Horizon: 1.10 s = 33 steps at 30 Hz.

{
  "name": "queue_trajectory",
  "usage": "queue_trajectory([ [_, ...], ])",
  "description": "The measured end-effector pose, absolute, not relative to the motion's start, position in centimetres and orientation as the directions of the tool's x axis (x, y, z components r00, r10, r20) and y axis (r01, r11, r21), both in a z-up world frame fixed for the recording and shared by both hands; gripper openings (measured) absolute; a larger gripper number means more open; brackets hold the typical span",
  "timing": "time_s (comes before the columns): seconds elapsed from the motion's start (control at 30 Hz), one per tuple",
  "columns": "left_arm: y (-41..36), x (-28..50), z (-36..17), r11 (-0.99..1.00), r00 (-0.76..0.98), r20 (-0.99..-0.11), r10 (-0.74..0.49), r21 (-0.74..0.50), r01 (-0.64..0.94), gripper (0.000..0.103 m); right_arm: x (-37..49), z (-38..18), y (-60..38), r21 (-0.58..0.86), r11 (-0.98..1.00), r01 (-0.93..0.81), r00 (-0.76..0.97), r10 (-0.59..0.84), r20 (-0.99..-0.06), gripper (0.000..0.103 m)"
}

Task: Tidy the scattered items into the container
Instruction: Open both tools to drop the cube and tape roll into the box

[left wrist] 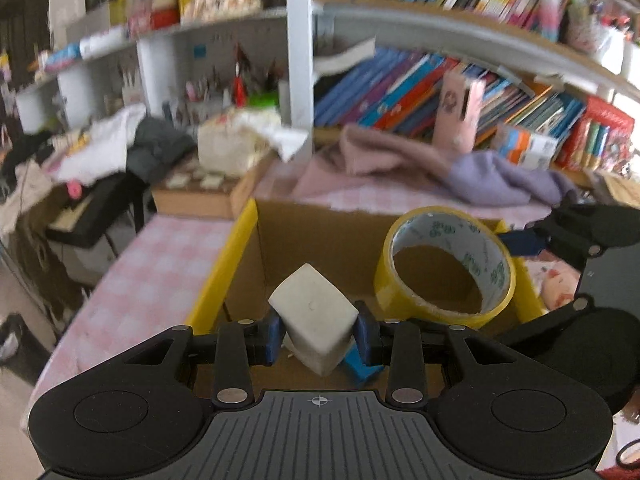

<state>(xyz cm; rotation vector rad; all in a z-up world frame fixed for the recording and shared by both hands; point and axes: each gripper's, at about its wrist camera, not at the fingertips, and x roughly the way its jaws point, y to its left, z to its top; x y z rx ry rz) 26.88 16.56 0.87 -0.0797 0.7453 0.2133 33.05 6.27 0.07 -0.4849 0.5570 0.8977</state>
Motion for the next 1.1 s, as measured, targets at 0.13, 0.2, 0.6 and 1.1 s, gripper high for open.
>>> queue_trajectory([
  [0.13,16.9,28.1,-0.3,0.974,0.672,-0.725,0.151,-0.009,-0.228,0.035,34.8,-1.0,7.3,-0.165,0.480,-0.862,0.447,0.566,-0.693,0.080],
  [0.2,16.9,28.6,-0.7,0.974,0.658,-0.739,0.144,-0.011,-0.225,0.035,35.4,-1.5,7.9,-0.169,0.447,-0.879,0.419,0.552,-0.721,0.080],
  [0.6,17.1,29.6,-2.0,0.972,0.604,-0.785,0.139,-0.009,-0.236,0.036,36.2,-3.0,8.9,-0.195,0.384,-0.903,0.384,0.514,-0.767,0.080],
  [1.1,16.4,26.3,1.6,0.959,0.720,-0.659,0.218,0.006,-0.285,0.081,34.6,-0.7,7.4,-0.205,0.472,-0.858,0.470,0.559,-0.683,0.087],
])
